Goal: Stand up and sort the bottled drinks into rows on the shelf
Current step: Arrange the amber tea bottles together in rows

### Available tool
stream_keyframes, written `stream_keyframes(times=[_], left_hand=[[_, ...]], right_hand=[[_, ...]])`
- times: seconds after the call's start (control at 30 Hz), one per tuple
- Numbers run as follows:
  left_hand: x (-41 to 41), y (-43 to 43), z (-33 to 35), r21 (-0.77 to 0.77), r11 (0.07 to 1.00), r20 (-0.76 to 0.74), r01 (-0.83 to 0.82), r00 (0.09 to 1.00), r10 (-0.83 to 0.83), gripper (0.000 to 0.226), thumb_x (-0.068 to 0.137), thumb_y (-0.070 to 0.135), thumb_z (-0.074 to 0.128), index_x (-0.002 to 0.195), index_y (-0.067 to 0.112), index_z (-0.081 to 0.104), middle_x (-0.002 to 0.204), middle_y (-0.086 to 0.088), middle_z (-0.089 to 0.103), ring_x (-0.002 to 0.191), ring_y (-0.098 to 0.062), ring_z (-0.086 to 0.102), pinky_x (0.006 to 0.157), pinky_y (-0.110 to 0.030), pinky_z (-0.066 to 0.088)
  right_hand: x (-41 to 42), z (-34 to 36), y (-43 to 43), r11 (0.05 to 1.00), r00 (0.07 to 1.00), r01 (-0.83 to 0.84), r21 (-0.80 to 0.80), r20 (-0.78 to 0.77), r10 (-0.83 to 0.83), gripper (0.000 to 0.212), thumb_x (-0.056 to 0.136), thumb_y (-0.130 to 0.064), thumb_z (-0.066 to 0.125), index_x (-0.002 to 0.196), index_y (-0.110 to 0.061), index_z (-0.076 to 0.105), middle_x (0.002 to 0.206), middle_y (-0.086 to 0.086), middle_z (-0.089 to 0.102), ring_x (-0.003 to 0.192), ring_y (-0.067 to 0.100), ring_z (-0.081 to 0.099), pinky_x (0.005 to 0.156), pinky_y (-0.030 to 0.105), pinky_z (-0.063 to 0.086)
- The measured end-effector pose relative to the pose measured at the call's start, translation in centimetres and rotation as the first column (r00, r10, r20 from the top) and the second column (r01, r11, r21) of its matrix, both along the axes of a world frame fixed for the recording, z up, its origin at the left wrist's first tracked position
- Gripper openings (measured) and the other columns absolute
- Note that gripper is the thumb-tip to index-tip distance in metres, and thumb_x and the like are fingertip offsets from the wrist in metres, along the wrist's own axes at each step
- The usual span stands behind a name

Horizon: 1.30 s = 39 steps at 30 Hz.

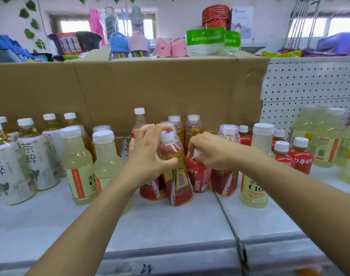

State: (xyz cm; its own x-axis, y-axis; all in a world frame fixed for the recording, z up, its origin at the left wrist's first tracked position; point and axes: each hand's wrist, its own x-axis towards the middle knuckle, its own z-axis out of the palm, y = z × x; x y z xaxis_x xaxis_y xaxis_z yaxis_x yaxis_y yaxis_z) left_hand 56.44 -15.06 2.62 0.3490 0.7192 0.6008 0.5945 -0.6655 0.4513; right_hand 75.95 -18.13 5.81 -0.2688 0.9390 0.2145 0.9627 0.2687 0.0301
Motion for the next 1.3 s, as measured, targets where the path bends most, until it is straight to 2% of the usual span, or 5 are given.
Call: stream_keyframes(times=[0.43, 0.7, 0.9, 1.1, 1.3], left_hand=[[3.0, 0.2, -0.8, 0.14, 0.986, 0.008, -0.096, 0.995, 0.096, 0.068, 0.07, 0.036, 0.078, 0.132, 0.035, 0.049, 0.119, 0.014, 0.035, 0.134, -0.007, 0.019, 0.114, -0.051, 0.019], [2.9, 0.4, -1.0, 0.125, 0.984, -0.039, -0.126, 0.991, 0.132, 0.074, 0.065, 0.05, 0.064, 0.135, 0.038, 0.045, 0.139, 0.004, 0.044, 0.142, -0.012, 0.016, 0.114, -0.059, 0.019], [3.9, -0.4, -1.0, 0.119, 0.972, -0.035, -0.205, 0.977, 0.21, 0.07, 0.075, 0.033, 0.077, 0.137, 0.037, 0.044, 0.151, 0.008, 0.033, 0.147, -0.006, 0.006, 0.119, -0.059, 0.001], [3.6, 0.2, -1.2, 0.139, 0.971, -0.04, -0.195, 0.979, 0.202, 0.071, 0.075, 0.036, 0.077, 0.137, 0.038, 0.043, 0.148, 0.009, 0.038, 0.145, -0.006, 0.01, 0.118, -0.061, 0.008], [3.6, 0.2, -1.4, 0.173, 0.965, -0.026, -0.198, 0.978, 0.205, 0.071, 0.075, 0.034, 0.079, 0.137, 0.035, 0.045, 0.145, 0.006, 0.042, 0.145, -0.009, 0.013, 0.117, -0.059, 0.013]], right_hand=[[7.6, -1.9, -10.4, 0.921, 0.85, 0.233, 0.312, -0.526, -0.037, 0.018, 0.093, -0.005, 0.057, 0.094, -0.022, 0.063, 0.094, -0.01, 0.061, 0.079, -0.008, 0.052, 0.07, 0.009, 0.037], [6.1, -7.4, -9.2, 0.719, 0.826, 0.406, 0.564, -0.564, -0.024, 0.02, 0.094, -0.026, 0.053, 0.084, -0.019, 0.069, 0.082, -0.004, 0.065, 0.077, 0.016, 0.057, 0.062, 0.031, 0.044], [4.9, -10.8, -6.8, 0.823, 0.932, 0.279, 0.495, -0.346, -0.108, 0.033, 0.091, -0.038, 0.053, 0.068, -0.02, 0.069, 0.069, -0.007, 0.061, 0.071, 0.015, 0.052, 0.063, 0.033, 0.046], [6.2, -9.4, -7.2, 0.969, 0.98, 0.131, 0.208, -0.176, -0.094, 0.034, 0.094, -0.053, 0.049, 0.111, -0.028, 0.066, 0.105, -0.01, 0.061, 0.099, 0.013, 0.046, 0.094, 0.037, 0.04], [7.4, -9.1, -8.1, 0.992, 0.995, -0.02, 0.128, 0.095, 0.008, 0.041, 0.088, -0.05, 0.054, 0.124, -0.03, 0.056, 0.112, -0.006, 0.055, 0.101, 0.016, 0.049, 0.086, 0.033, 0.035]])
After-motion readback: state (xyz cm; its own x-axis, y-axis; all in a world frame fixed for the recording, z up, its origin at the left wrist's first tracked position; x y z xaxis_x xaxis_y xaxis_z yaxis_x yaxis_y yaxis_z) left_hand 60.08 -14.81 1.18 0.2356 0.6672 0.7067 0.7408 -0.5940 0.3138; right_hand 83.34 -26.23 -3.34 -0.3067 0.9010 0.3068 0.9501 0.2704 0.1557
